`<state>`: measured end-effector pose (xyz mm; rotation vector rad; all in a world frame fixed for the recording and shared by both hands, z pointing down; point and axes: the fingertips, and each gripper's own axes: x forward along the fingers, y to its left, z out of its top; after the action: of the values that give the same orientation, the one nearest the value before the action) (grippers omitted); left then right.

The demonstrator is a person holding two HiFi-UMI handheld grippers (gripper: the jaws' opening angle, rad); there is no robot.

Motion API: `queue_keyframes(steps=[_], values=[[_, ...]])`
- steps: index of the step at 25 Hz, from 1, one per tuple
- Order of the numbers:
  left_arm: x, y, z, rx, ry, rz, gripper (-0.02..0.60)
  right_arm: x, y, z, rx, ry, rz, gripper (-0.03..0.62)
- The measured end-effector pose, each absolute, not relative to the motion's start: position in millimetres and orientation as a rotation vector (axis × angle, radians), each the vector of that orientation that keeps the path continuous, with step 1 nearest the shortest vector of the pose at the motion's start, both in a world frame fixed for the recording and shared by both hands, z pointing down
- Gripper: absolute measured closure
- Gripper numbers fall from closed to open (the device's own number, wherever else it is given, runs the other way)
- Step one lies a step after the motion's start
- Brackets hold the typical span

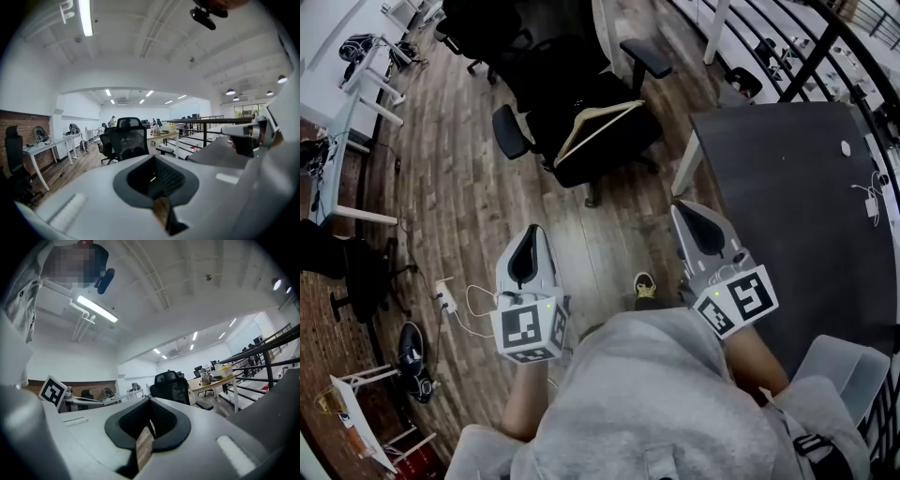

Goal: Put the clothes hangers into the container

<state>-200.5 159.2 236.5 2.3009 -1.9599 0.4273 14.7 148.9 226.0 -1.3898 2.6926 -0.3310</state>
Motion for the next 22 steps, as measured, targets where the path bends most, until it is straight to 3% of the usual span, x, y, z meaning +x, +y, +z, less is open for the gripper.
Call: queue_keyframes(steps=[22], values=[[-193, 106, 236, 2.29, -2.004, 0.371, 0.571, 10, 91, 224, -1.29, 2.748, -0.295, 0.595]])
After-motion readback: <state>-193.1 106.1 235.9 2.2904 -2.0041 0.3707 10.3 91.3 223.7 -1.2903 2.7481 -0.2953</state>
